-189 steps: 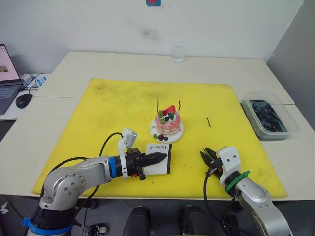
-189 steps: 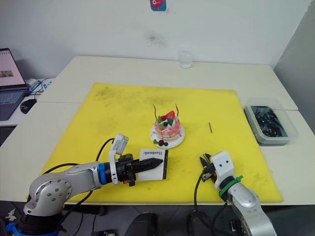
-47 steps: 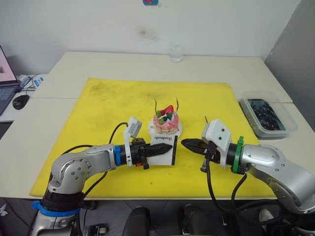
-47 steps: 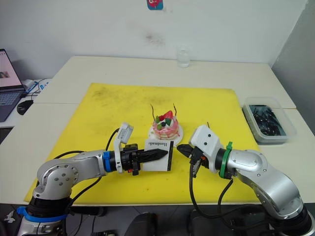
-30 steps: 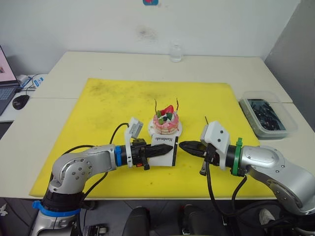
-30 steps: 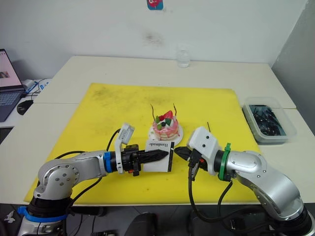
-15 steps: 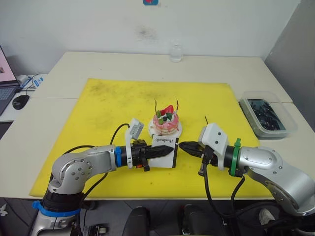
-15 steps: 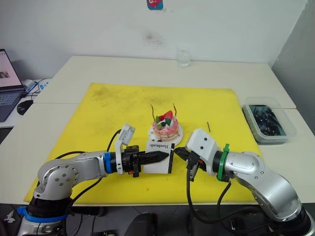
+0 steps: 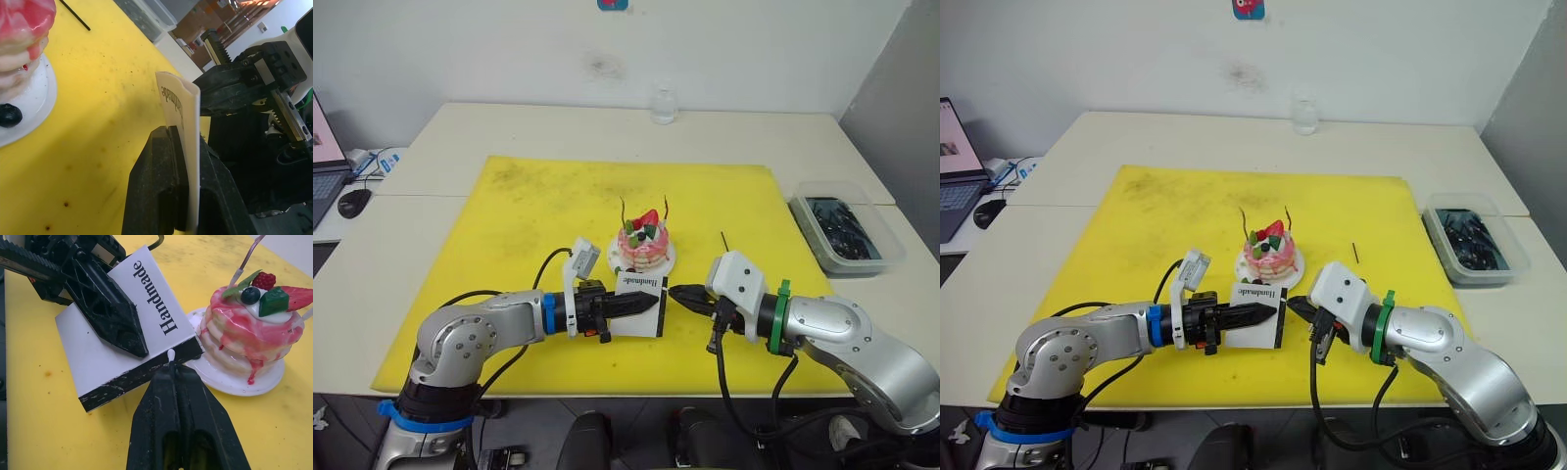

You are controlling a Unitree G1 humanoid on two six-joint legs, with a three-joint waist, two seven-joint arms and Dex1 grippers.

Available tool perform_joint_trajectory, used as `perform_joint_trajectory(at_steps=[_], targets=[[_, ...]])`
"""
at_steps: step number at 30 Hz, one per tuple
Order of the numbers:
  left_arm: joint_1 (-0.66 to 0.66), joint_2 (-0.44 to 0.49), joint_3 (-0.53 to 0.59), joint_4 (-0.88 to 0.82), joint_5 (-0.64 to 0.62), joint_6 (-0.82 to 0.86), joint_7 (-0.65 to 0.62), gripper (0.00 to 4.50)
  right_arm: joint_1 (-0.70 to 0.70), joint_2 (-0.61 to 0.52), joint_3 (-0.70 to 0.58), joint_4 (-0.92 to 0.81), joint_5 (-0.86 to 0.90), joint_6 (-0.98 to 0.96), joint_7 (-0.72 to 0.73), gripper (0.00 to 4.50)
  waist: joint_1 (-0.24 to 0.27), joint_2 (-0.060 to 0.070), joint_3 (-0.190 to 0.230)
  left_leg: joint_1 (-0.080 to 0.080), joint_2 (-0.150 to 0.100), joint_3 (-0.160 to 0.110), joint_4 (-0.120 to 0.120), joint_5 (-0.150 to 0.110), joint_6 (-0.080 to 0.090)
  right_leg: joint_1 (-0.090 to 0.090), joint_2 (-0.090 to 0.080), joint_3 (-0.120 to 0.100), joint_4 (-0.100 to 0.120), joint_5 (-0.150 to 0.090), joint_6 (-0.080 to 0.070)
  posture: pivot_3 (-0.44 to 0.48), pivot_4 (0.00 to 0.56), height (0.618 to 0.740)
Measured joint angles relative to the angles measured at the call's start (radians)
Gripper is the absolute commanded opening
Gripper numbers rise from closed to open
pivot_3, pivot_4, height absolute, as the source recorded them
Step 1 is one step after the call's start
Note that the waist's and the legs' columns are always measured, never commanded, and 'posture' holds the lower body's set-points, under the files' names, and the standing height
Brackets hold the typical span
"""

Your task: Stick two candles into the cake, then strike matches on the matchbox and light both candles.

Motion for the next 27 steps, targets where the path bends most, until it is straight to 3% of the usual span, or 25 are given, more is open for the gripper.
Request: perform_joint_trajectory(at_steps=[5,11,20,27], targets=[[0.029,0.026,-0.009,-0.084,0.035,-0.047,-0.041,0.0,-0.046,0.088,-0.04,0.085,-0.02,0.074,-0.107,0.06,-0.004,0.0,0.0,0.0,0.0,0.001,0.0,0.0,0.0,0.0,0.0,0.001,0.0,0.0,0.0,0.0,0.15,0.74],[0.229,0.172,0.068,-0.207,0.019,-0.059,-0.102,0.0,-0.064,0.036,-0.242,0.173,-0.088,0.08,-0.189,0.06,-0.001,0.001,0.0,0.0,0.001,0.001,-0.003,0.0,0.0,-0.001,-0.001,0.0,-0.001,-0.002,-0.003,0.0,0.15,0.74],[0.26,0.161,0.072,-0.217,0.031,-0.103,-0.098,0.0,-0.051,0.087,-0.214,0.087,-0.036,0.119,-0.175,0.06,-0.001,0.001,0.001,0.0,0.0,0.002,-0.002,0.0,0.0,-0.001,-0.001,0.001,0.0,-0.001,-0.001,0.0,0.15,0.74],[0.289,0.171,0.061,-0.168,0.105,-0.144,-0.122,0.0,-0.185,0.114,-0.124,0.032,0.005,0.148,-0.149,0.06,-0.003,0.002,0.001,0.0,0.001,0.001,-0.003,0.0,0.0,-0.002,-0.001,0.0,0.0,-0.002,-0.002,0.0,0.15,0.74]])
